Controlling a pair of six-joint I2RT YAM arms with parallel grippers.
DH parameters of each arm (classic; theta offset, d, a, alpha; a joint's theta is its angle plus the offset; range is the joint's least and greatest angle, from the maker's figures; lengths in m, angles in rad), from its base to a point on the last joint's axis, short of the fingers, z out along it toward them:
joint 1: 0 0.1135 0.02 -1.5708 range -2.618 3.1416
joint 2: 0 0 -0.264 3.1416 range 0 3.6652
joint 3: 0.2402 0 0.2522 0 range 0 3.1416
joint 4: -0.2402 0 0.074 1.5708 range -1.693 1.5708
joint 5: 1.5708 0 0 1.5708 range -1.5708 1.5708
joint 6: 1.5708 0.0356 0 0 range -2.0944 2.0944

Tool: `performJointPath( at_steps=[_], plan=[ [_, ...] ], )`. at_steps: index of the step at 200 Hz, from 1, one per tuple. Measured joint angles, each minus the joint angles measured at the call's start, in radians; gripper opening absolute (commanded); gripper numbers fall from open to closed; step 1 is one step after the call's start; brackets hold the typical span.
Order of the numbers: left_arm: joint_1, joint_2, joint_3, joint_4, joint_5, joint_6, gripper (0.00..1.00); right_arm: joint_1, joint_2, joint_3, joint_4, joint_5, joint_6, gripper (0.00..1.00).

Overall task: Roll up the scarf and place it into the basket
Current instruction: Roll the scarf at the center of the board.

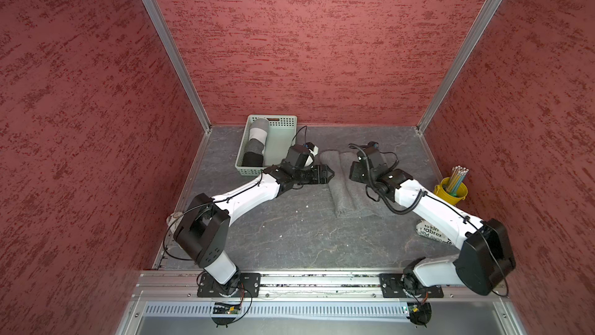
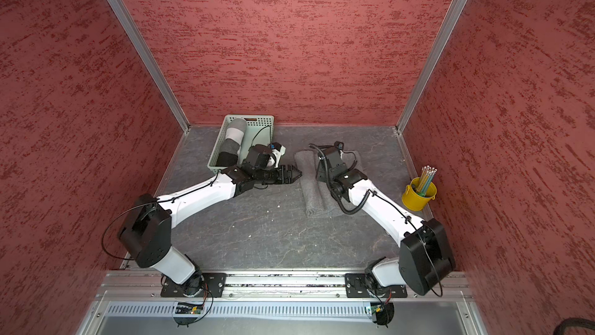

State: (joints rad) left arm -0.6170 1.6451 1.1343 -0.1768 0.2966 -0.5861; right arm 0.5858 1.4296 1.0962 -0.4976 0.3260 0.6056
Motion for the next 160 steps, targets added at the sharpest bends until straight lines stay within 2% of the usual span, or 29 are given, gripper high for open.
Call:
performJointPath(
  at_steps=[36, 68, 106, 160],
  plan=[
    [0.039, 0.074, -0.023, -0.035, -0.082, -0.050, 0.77, 0.202, 0.184, 0.165, -0.090, 0.166, 0.024, 0.68],
    [0.034, 0.015, -0.062, -0.063, -0.216, -0.081, 0.75, 0.315, 0.336, 0.227, -0.159, 0.279, 0.026, 0.69],
    [0.043, -0.155, -0.147, -0.117, -0.351, -0.114, 0.75, 0.342, 0.439, 0.231, -0.183, 0.330, -0.008, 0.75],
    [0.112, -0.352, -0.235, -0.209, -0.460, -0.124, 0.75, 0.288, 0.517, 0.181, -0.122, 0.349, -0.060, 0.78]
  ],
)
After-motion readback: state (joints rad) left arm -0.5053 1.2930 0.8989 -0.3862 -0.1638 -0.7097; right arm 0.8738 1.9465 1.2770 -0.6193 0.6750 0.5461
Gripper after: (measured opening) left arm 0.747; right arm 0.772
